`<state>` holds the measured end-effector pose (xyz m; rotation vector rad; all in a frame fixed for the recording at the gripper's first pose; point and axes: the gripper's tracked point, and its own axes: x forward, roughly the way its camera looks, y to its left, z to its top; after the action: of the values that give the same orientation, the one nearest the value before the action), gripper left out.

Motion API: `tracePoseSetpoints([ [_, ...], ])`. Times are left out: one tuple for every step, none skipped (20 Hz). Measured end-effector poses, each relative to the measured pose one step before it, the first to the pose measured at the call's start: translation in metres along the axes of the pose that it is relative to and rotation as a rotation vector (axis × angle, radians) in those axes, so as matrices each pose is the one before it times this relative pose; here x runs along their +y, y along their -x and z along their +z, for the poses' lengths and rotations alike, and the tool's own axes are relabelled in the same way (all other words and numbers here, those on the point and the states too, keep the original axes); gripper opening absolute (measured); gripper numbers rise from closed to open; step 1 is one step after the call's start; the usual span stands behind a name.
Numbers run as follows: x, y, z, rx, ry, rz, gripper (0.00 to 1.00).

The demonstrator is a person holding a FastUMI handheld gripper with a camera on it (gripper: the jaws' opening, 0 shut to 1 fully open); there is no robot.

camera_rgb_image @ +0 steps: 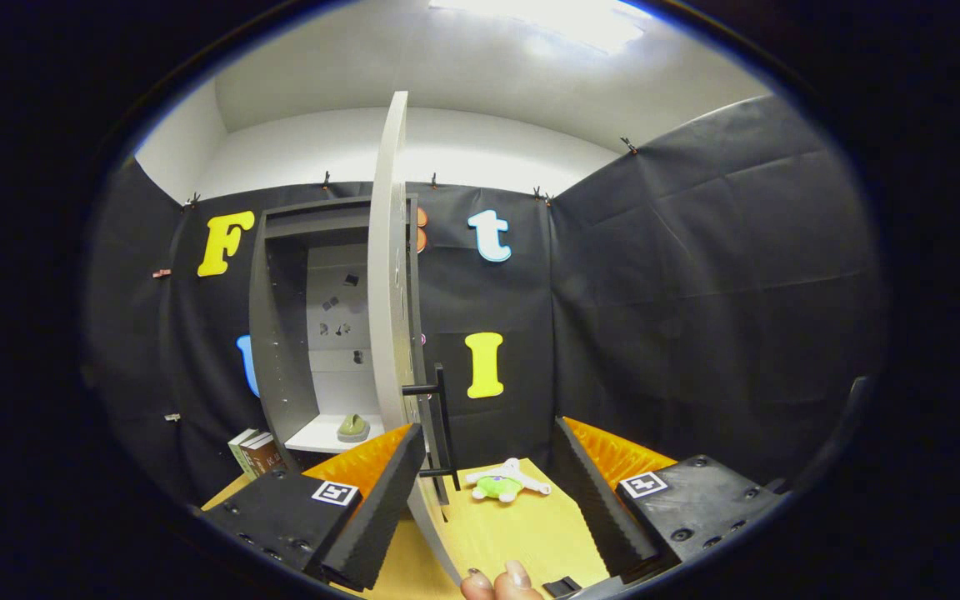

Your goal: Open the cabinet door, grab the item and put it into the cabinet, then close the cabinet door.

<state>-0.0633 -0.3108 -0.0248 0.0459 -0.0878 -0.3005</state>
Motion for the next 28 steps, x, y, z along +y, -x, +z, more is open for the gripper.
tracePoseSetpoints([
  [-0.00357, -0.00534, -0.00048, -0.0023, -0.00299, 0.01377, 0.98],
  [0.00086, -0.00547, 0.00003, -0.0006, -0.01242, 0.02493, 0.98],
  [-0.00095, -0.00468, -0.00046, 0.00287, -0.01448, 0.01922, 0.98],
  [-0.00148, -0.00558, -0.00174, 0.00719, -0.01319, 0.01488, 0.98],
  [-0.00054, -0.0057, -0.00224, 0.00895, -0.01332, 0.01303, 0.98],
  [0.00462, -0.0038, -0.00388, 0.00834, -0.012, 0.0175, 0.98],
  [0.00447, -0.00321, -0.00444, 0.01075, -0.00953, 0.01875, 0.98],
  [0.00489, -0.00424, -0.00594, 0.01184, -0.00412, 0.01646, 0.98],
  [0.00281, -0.00203, -0.00353, 0.0082, 0.00296, 0.00947, 0.98],
  [-0.00024, -0.00123, -0.00353, 0.00726, 0.00757, -0.00499, 0.98],
  [0.00137, -0.00064, 0.00096, -0.00556, 0.00137, 0.00274, 0.98],
  [0.00304, 0.00083, 0.00179, -0.00088, 0.00008, 0.00765, 0.98],
  [0.00458, 0.00215, -0.0003, -0.00097, 0.0002, 0.00569, 0.98],
  [0.00086, 0.00071, 0.00059, 0.00252, -0.00128, 0.00743, 0.98],
  [0.00145, 0.00037, -0.00098, 0.00202, -0.00152, 0.00336, 0.98],
  [0.00142, 0.00128, 0.00067, -0.00078, -0.00399, 0.00196, 0.98],
  [0.00431, 0.00022, 0.00093, -0.00141, -0.00745, 0.00252, 0.98],
  [0.00639, 0.00164, -0.00094, -0.00019, -0.0106, 0.00313, 0.98],
  [0.00827, 0.00102, -0.00275, 0.00437, -0.01239, 0.00424, 0.98],
  [0.01265, -0.00409, -0.0042, 0.00684, -0.01246, 0.00342, 0.98],
  [0.00928, -0.00157, -0.00305, 0.00667, -0.00522, 0.00317, 0.98],
  [0.00769, -0.00228, -0.00181, 0.0016, 0.0029, 0.0011, 0.98],
  [0.0067, -0.00139, -0.00099, -0.00066, 0.00917, -0.00541, 0.98],
  [0.00265, -0.00047, 0.0001, -0.0022, 0.00848, -0.01329, 0.98],
  [0.00375, -0.00014, 0.00016, 0.0002, 0.00464, -0.01474, 0.98],
  [0.00592, 0.00076, -0.00083, 0.00177, -0.00019, -0.00869, 0.98],
  [0.00958, 0.00023, -0.00242, 0.00614, -0.00185, 0.01074, 0.98],
  [0.00746, -0.00078, -0.00151, 0.00029, 0.00363, -0.00529, 0.94],
])
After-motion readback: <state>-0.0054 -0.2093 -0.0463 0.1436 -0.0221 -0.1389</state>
